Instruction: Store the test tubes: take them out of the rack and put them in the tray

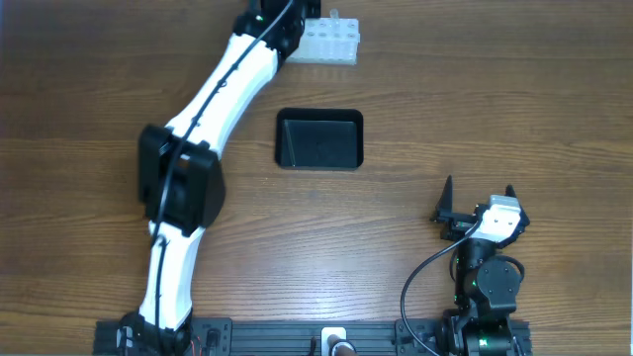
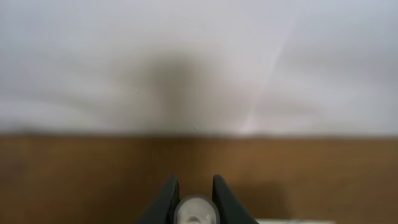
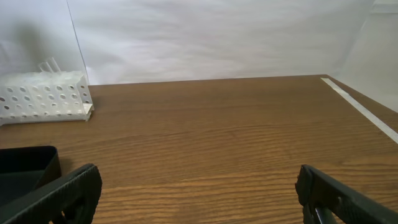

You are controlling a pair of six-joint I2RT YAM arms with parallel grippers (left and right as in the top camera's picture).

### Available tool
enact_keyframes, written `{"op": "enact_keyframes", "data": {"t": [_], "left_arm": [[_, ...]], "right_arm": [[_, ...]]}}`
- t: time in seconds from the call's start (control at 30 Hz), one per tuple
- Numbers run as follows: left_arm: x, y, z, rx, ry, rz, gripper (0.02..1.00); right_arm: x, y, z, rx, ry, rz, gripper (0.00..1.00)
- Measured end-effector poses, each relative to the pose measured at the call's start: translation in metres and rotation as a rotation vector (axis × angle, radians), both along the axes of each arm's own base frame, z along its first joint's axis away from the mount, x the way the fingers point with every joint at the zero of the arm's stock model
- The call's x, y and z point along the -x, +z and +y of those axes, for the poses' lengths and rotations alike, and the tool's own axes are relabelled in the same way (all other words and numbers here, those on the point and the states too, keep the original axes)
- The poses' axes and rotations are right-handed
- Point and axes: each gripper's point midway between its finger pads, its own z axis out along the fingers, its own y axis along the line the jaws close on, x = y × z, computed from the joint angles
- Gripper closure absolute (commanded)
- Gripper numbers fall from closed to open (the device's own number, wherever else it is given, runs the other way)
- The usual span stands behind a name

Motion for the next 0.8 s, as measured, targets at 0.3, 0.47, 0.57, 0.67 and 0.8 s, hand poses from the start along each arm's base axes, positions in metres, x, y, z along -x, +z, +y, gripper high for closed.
{"op": "enact_keyframes", "data": {"t": [0.3,0.47,0.57,0.67,0.8], "left_arm": [[0.079,0.155,-0.010,0.049,-0.062,-0.159,0.941],[0.129,0.115,-0.020,0.031,-0.070,0.079,0.947],[0.160,0.066,-0.014,0.015,-0.006,0.292,0.956],[0.184,0.028,-0.003,0.011,0.088,0.454,0.978],[0.199,-0.013,0.003,0.029,0.209,0.596,0.978]], "right_arm": [[0.000,0.000,0.000,0.000,0.000,0.000,0.007],[0.000,0.000,0.000,0.000,0.000,0.000,0.009],[0.000,0.000,0.000,0.000,0.000,0.000,0.009],[0.000,0.000,0.000,0.000,0.000,0.000,0.007],[0.000,0.000,0.000,0.000,0.000,0.000,0.007]]}}
